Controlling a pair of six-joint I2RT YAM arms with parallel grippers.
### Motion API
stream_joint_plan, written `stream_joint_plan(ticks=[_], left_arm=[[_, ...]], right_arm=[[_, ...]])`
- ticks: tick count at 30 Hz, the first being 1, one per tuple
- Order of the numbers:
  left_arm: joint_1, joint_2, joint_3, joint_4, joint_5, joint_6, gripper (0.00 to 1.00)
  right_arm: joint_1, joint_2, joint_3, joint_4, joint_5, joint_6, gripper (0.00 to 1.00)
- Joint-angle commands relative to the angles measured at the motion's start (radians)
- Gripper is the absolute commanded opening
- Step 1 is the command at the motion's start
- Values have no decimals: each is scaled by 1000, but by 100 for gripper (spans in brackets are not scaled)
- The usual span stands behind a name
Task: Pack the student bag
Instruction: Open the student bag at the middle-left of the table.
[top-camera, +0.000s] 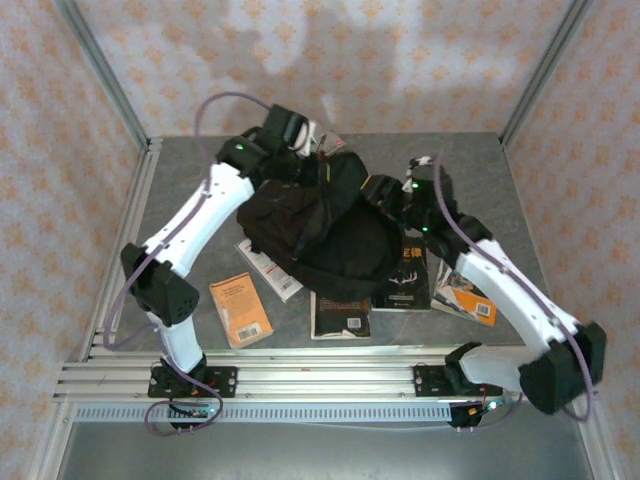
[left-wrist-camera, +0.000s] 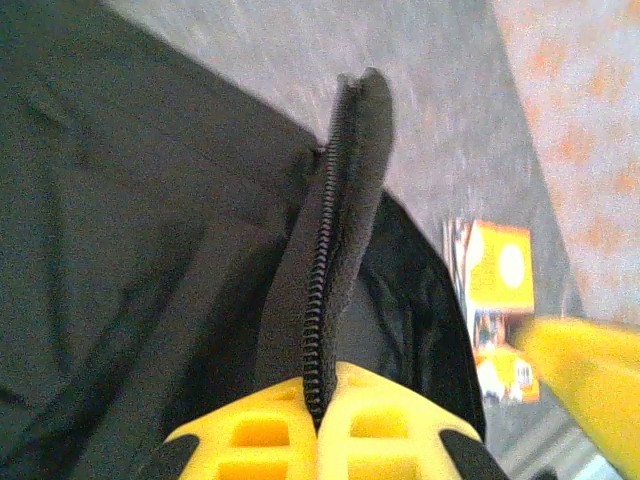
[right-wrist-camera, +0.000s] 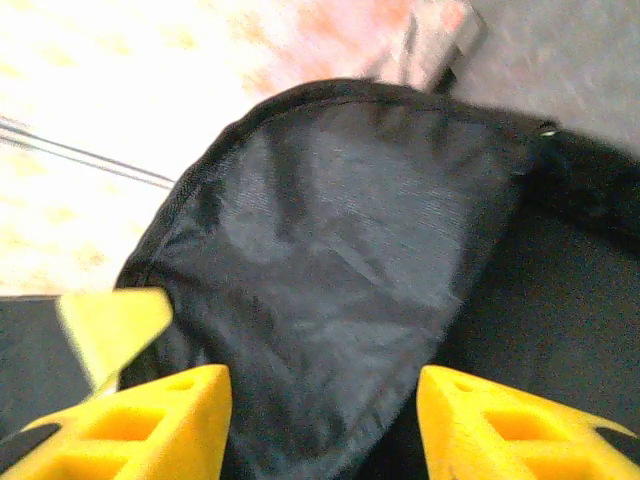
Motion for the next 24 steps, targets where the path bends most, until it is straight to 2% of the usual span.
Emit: stream_joint_plan(ticks=[1,5,11,15,19,24], left_arm=[[47,-100,155,0,-261,-18,0],[99,-104,288,-10,-476,46,0],[173,-122,390,-15,-575,127,0],[178,-148,366,-15,-683,204,0],[180,-161,348,-18,-790,227,0],[184,-155,314,4,-824,296,0]], right_arm=[[-5,-110,29,-106,66,-107,59],[-5,-174,42,-136,40,-127,65],[-3,-172,40,-207,44,-191,68],[-3,-85,53,-272,53,-208,69],[-3,18,48,-264,30,-222,70],[-5,248,101,-284,31,-220,72]])
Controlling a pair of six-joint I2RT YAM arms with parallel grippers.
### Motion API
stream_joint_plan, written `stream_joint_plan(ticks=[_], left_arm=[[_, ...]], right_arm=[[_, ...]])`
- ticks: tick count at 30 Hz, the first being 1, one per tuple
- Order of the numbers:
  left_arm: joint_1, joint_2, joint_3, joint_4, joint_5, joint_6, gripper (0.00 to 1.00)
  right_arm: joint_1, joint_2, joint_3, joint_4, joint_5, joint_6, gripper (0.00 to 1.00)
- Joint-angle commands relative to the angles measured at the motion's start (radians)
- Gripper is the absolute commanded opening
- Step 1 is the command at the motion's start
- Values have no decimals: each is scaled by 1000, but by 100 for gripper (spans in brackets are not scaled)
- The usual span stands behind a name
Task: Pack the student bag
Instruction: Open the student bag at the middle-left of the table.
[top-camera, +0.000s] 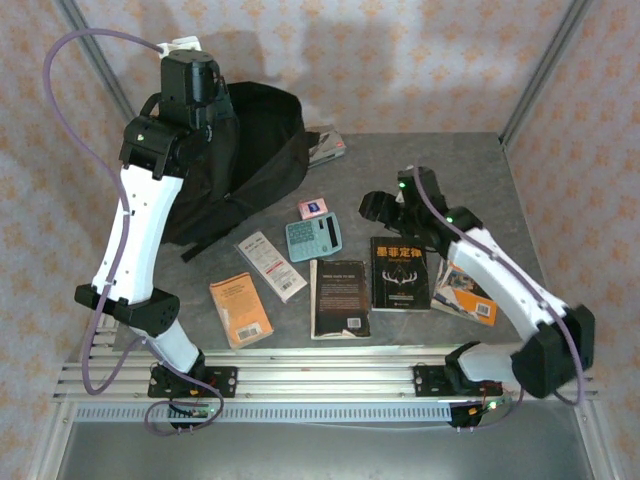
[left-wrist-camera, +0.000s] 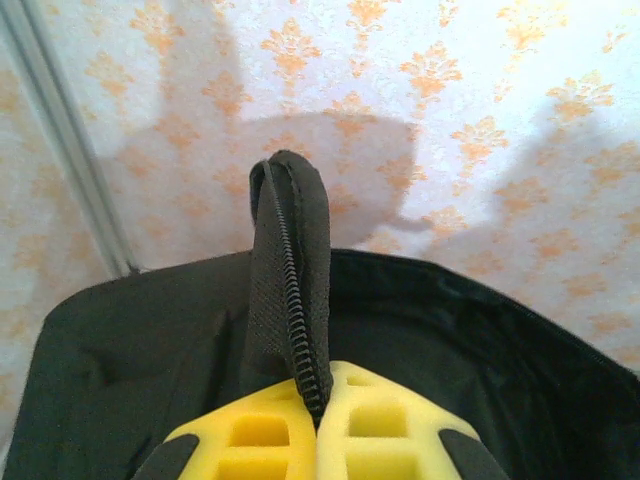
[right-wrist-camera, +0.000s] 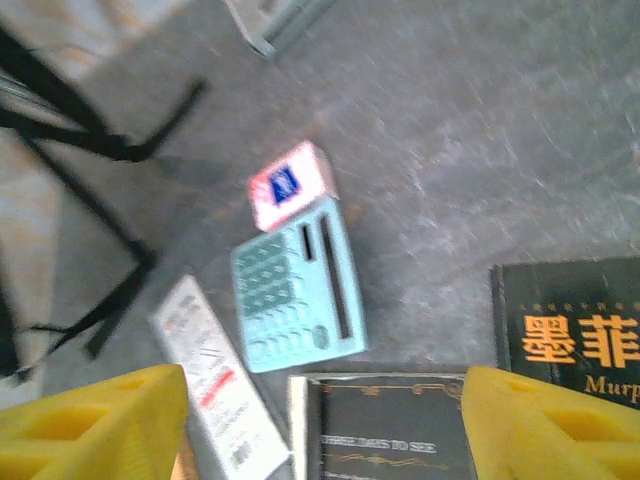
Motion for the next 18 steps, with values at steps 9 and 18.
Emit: stream_joint_plan(ticks=[9,18], left_arm=[[6,-120,-541,162,166,47,0],[6,-246,-806,235,221,-55,0]], right_arm=[[-6,443,168,77,-201,-82,71],[-4,648,250,124,-344,-60,62]])
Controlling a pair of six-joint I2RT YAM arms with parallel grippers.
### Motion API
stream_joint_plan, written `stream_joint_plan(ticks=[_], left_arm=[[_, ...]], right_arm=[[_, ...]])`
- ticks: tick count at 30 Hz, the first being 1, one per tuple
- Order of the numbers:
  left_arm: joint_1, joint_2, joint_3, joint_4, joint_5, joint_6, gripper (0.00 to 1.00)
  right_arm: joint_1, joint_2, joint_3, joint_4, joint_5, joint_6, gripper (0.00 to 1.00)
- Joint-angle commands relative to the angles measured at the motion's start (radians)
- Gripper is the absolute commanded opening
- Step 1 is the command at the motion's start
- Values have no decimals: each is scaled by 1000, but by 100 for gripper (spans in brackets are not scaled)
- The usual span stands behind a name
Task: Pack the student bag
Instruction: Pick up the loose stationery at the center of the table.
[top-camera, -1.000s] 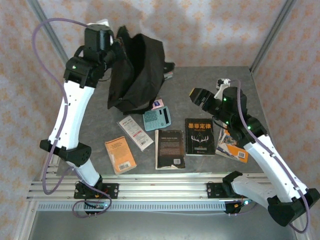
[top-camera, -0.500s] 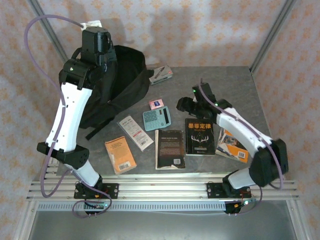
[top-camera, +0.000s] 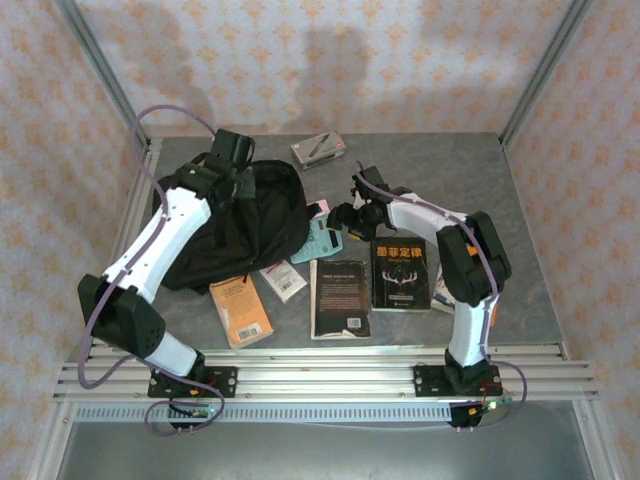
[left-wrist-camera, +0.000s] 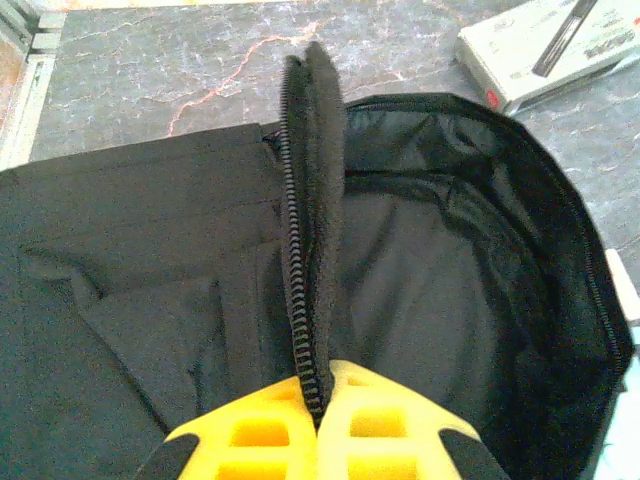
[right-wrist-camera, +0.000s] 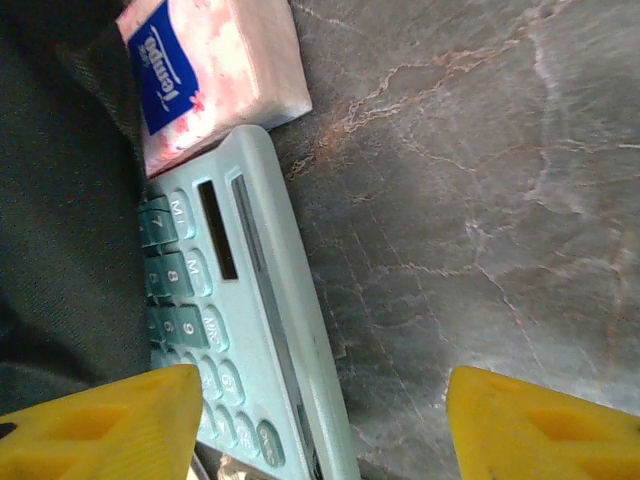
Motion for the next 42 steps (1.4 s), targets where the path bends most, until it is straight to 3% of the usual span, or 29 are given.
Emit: stream_joint_plan(ticks=[1,4,11,14,24,34,38,42], left_arm=[[1,-88,-10,70,18,-53,0],[0,-102,-14,71,39,-66,0],[1,-126,0,49,82,-85,0],[1,-134,-7,49,94,-109,0],[1,-214,-50,43,122,-172,0],[-4,-207,-18,8,306,-171,0],[-14,-192,17,-8,345,-159,0],[-25,-169,54,-9,371,-157,0]], right_arm=[[-3,41,46,18,-59,-2,60],[-3,66,36,27,-65,-1,53],[-3,62,25,53,-50,-15,8],[-4,12,5,46,-10,-35,1],[-6,-257,-98,-85,249,-94,0],[-4,-561,-65,-286,571,-108,0],[-2,-626,-29,-243,470,-101,0],[20,-576,27,-207,331,-27,0]])
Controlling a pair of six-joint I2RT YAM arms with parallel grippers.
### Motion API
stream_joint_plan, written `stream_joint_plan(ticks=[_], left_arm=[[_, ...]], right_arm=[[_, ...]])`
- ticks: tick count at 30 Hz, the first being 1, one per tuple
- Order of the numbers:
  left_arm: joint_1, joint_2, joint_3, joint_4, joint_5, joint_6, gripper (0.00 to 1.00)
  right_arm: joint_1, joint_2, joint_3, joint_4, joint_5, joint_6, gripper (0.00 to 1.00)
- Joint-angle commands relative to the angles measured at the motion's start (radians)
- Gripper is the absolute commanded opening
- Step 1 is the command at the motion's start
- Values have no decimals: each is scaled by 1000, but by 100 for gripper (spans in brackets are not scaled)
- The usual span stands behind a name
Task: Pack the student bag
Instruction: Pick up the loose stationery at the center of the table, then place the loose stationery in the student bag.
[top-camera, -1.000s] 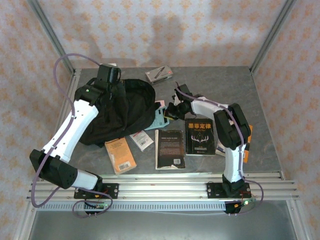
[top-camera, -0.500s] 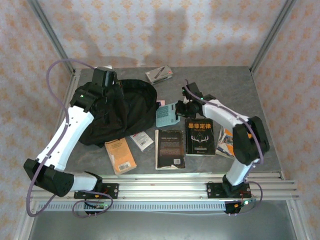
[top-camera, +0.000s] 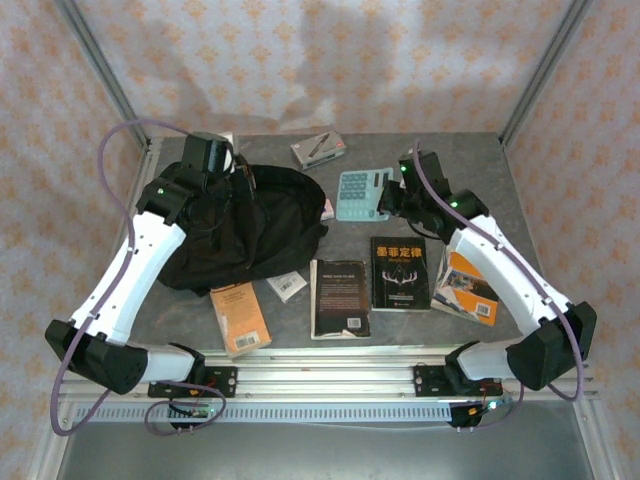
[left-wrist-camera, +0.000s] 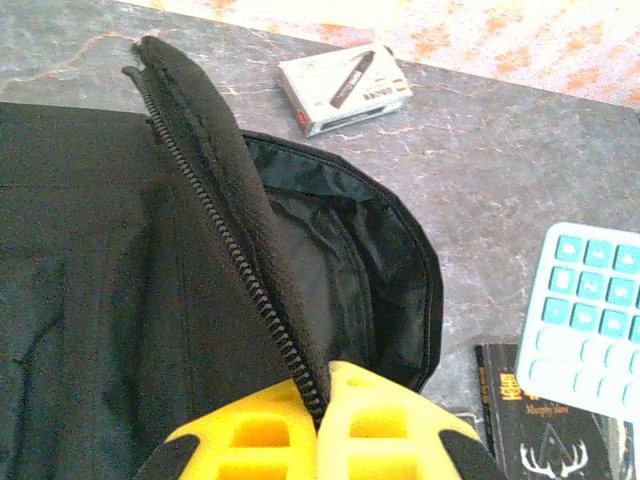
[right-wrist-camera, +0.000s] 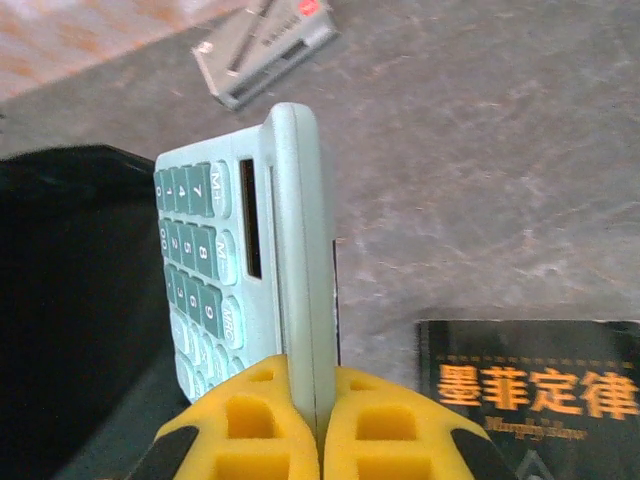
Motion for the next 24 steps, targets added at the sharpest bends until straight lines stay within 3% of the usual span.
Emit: stream_joint_plan(ticks=[1,12,24], left_arm=[[-19,22,76,1,55,2,0],[-25,144,298,-24,1,33,0],[-25,184,320,10,132,12,0]], right_arm=[[30,52,62,48,-100,63,0],[136,373,229,129,-209,176,0],[191,730,479,339,-383,354,0]])
